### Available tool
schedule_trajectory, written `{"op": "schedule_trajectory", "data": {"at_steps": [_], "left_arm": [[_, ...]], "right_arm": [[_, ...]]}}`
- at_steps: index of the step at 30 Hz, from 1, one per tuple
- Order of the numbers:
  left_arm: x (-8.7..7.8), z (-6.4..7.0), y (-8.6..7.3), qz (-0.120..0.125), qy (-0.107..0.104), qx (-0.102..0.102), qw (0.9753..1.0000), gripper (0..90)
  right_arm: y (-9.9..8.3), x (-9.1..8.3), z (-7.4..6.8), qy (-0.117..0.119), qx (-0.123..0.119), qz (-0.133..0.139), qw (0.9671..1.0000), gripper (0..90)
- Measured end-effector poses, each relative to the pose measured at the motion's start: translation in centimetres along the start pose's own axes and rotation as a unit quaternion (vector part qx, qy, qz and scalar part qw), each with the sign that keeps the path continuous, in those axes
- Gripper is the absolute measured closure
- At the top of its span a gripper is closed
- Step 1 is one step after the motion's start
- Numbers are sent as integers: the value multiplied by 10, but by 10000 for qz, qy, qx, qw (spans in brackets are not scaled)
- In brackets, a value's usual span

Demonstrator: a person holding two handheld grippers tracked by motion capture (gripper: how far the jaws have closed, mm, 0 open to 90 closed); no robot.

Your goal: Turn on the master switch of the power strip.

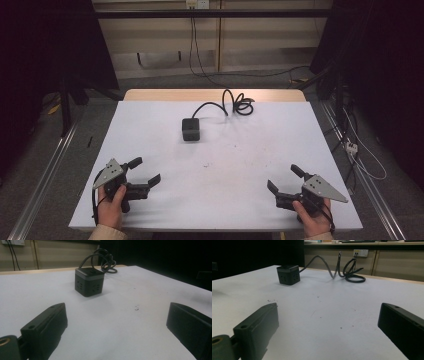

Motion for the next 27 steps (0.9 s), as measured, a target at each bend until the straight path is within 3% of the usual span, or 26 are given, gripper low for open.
{"op": "schedule_trajectory", "data": {"at_steps": [12, 16, 27], "left_arm": [[11, 0, 11, 112, 19, -141, 9998, 28], [16, -1, 16, 103, 34, -227, 9997, 28], [33, -4, 28, -43, 22, -234, 9997, 33]], "right_arm": [[0, -1, 2, -51, 63, -3, 10000, 31], [0, -1, 2, -40, 70, 0, 10000, 32], [2, -1, 2, -41, 60, 46, 10000, 28]]}}
Point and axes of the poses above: each handheld gripper's, and its own axes: x roughly forward along the jaws, y roughly out of its top, z roughly to its right, the point moved 4 cm from there along x, roughly forward along the jaws, and after that the axes turned 6 degrees about -z, right-handed, at the moved point
